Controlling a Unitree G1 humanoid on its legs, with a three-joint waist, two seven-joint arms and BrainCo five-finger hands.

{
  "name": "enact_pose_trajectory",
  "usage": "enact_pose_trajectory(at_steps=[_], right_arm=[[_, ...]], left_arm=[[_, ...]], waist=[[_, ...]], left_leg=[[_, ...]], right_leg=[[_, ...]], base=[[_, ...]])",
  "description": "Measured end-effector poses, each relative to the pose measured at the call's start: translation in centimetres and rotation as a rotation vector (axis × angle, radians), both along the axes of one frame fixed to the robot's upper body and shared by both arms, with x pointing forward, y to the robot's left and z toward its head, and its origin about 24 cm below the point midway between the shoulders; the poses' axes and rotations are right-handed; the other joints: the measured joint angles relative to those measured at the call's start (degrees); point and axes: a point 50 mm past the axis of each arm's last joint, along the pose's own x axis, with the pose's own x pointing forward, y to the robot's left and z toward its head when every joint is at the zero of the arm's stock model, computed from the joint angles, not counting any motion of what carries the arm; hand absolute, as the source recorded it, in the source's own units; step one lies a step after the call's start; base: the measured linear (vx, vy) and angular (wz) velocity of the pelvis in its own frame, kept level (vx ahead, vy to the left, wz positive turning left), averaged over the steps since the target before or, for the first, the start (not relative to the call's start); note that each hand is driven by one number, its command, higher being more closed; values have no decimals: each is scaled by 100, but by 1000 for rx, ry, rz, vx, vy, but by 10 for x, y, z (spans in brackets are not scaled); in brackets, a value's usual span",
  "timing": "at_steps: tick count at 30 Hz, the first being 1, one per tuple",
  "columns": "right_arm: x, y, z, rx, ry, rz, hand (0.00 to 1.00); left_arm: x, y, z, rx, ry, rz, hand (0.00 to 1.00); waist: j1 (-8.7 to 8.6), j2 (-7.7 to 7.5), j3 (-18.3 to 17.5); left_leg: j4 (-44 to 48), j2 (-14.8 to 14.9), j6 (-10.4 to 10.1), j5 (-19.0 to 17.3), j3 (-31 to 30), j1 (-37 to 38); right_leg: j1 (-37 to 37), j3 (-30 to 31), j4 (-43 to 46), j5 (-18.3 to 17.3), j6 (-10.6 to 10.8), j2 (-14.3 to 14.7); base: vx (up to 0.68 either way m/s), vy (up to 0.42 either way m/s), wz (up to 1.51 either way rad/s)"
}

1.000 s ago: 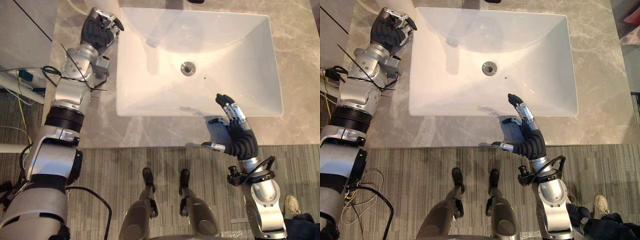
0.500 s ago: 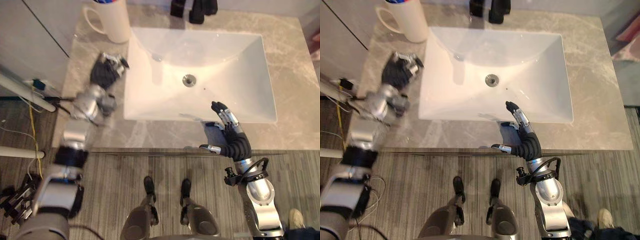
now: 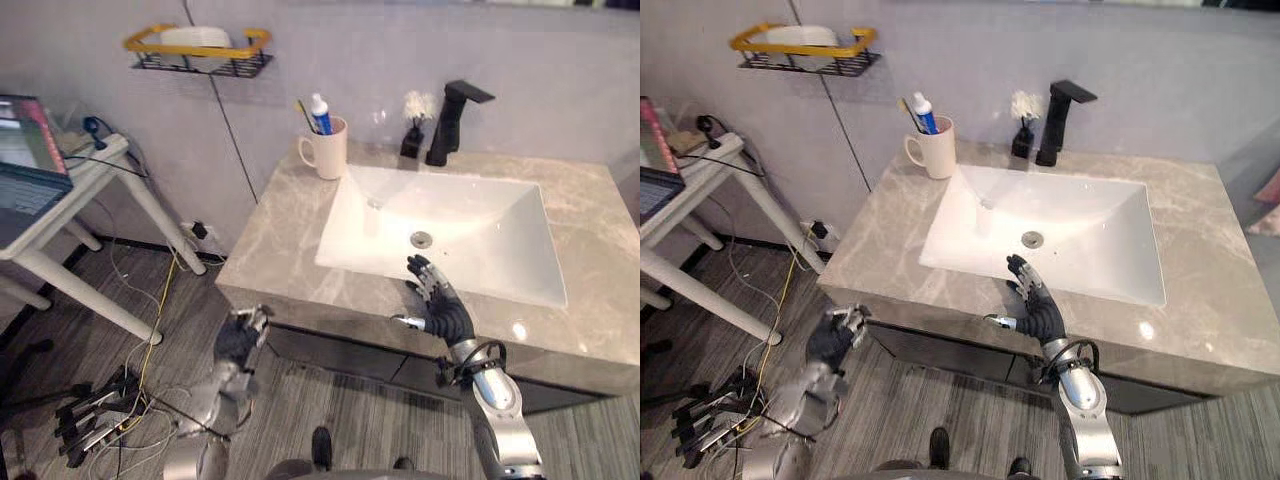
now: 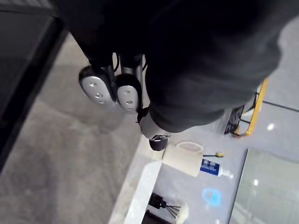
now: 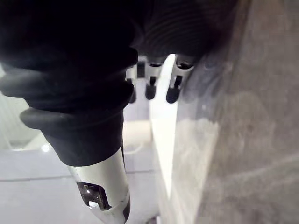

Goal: Organize washtable

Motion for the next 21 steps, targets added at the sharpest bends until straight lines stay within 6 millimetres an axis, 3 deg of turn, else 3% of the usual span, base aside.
enact_pose_trajectory(at_steps=[8, 14, 21], right_arm=[[-13, 16, -21, 111, 111, 55, 0], [-13, 20, -23, 119, 116, 79, 0], [-7, 23, -27, 119, 120, 73, 0]], left_arm=[[-25, -12, -34, -67, 170, -15, 0], [-34, -20, -51, -26, 248, -70, 0], [-59, -31, -88, 22, 440, -134, 0]], waist=[[112, -188, -273], [110, -218, -284], [91, -329, -225]], left_leg=[[-1, -67, -5, 9, -262, 36], [0, -83, -20, 17, -256, 54], [5, 1, 23, -79, 506, 253]], right_leg=[[167, -290, 26, -68, 55, -41], [148, -291, 110, -115, 75, -76], [-324, 480, 809, -321, 37, -173]], base=[[27, 10, 18], [27, 7, 0], [5, 14, -52]])
